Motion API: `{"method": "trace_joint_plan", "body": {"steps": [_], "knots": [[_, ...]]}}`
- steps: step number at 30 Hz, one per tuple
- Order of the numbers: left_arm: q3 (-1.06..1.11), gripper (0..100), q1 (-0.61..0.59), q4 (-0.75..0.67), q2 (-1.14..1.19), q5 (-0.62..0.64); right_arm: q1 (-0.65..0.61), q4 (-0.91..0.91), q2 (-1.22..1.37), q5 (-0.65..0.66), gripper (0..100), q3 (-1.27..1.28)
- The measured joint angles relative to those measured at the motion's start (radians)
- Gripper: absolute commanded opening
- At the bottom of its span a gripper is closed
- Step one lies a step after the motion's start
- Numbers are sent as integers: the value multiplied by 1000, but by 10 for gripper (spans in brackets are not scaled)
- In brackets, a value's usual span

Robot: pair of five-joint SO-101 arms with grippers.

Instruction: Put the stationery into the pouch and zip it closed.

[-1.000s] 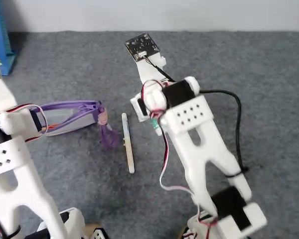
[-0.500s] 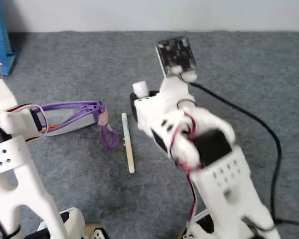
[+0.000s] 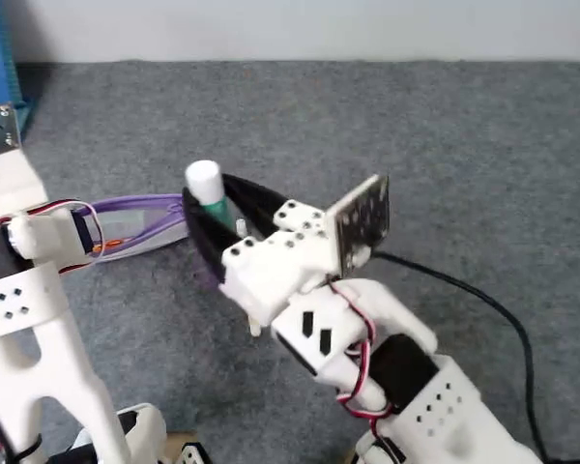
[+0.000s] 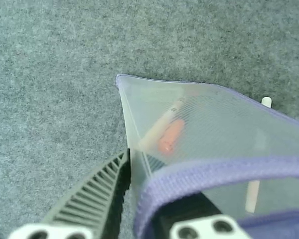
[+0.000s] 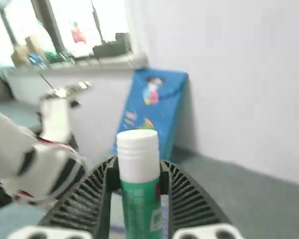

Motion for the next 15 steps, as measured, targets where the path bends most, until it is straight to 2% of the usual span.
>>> {"method": "trace_joint_plan", "body": {"steps": [5, 15], "knots": [[0, 12, 2, 0, 0, 0, -44, -270, 44, 0, 8, 87], [0, 12, 2, 0, 0, 0, -46, -729, 384, 0, 8, 103]]}}
